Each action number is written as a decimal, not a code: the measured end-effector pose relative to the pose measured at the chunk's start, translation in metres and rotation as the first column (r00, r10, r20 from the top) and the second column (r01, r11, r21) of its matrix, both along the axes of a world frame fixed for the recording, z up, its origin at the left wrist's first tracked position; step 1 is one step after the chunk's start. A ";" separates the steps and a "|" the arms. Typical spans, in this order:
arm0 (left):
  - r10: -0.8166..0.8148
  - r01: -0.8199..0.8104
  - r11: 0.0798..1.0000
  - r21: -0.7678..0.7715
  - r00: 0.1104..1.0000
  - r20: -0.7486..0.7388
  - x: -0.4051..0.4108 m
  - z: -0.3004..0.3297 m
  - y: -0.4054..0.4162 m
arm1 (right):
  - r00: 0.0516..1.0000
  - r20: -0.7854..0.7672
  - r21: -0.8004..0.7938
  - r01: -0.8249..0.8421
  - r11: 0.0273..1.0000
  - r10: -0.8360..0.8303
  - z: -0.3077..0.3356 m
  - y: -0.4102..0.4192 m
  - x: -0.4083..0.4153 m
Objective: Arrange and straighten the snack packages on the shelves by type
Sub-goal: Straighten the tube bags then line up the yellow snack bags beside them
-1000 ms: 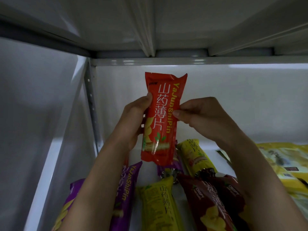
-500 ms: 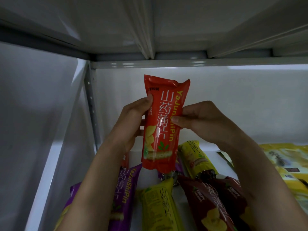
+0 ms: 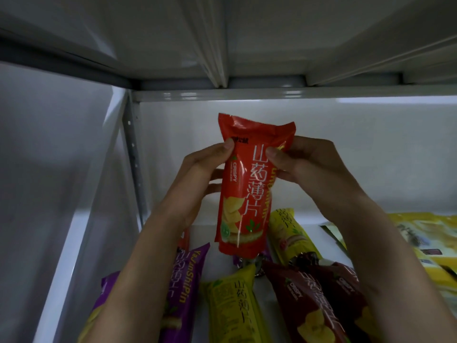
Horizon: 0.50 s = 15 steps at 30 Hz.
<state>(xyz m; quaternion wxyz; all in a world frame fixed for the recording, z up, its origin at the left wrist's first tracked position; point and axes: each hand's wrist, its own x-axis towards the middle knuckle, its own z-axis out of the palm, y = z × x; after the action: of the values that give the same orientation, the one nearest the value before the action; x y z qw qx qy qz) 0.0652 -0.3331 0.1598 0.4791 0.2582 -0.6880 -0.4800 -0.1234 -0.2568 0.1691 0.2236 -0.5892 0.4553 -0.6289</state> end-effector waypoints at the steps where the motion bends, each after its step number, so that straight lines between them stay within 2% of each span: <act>1: -0.008 0.008 1.000 -0.010 1.000 -0.026 -0.001 0.000 0.001 | 1.000 -0.018 0.011 -0.004 1.000 0.004 -0.001 0.000 0.001; 6: 0.004 -0.011 0.998 -0.061 0.992 -0.123 0.000 -0.003 0.001 | 0.996 -0.078 0.098 -0.030 0.995 0.038 0.000 0.000 0.007; 11: -0.003 -0.008 0.996 -0.092 0.994 -0.112 0.002 -0.003 0.000 | 1.000 -0.011 -0.014 0.013 1.000 -0.013 0.000 -0.002 0.009; 15: -0.029 0.024 0.998 -0.060 0.996 -0.088 -0.001 -0.003 0.001 | 0.999 -0.009 -0.027 0.053 0.998 -0.053 -0.004 -0.006 0.004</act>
<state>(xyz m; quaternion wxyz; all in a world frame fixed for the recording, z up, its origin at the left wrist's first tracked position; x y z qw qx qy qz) 0.0646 -0.3316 0.1572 0.5101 0.2132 -0.6832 -0.4771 -0.1191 -0.2628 0.1656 0.1967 -0.5827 0.4634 -0.6379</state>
